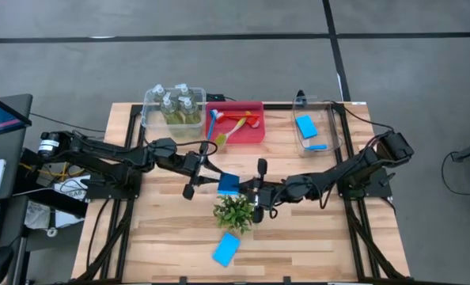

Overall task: Pick & Place Kitchen Sink Supplies
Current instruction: Put the blue sponge into the transparent bin

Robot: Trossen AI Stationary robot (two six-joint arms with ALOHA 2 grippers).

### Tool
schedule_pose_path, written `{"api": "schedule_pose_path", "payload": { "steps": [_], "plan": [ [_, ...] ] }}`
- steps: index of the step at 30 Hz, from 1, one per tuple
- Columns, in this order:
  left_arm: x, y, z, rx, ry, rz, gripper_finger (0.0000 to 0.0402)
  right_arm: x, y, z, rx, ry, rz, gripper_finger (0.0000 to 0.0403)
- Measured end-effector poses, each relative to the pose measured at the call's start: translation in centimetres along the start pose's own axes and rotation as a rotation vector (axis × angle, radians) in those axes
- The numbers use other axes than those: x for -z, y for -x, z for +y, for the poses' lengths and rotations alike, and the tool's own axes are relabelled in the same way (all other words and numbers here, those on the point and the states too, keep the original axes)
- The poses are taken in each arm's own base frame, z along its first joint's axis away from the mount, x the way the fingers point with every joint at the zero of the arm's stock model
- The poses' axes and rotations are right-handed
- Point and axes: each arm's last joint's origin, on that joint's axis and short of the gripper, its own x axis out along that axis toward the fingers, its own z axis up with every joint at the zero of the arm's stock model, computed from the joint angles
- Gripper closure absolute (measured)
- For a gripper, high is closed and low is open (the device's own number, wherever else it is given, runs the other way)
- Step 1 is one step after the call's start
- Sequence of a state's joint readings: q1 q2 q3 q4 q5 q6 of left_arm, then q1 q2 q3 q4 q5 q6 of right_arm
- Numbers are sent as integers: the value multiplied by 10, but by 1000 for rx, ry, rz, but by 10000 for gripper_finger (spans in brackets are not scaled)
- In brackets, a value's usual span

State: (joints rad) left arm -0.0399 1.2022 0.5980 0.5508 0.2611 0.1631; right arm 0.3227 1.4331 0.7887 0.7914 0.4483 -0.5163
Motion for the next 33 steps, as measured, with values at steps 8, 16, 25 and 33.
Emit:
{"api": "schedule_pose_path", "payload": {
  "steps": [8,16,25,33],
  "plan": [
    [-6,0,2,-78,0,-36,232,-12,21,-14,262,110,225,399],
    [-6,0,2,-80,2,-40,222,-1,66,-44,811,312,688,398],
    [-6,0,2,-83,3,-40,226,37,109,-95,990,65,685,398],
    [-6,0,2,-83,2,-42,230,74,134,-117,1169,-31,762,379]
  ]
}}
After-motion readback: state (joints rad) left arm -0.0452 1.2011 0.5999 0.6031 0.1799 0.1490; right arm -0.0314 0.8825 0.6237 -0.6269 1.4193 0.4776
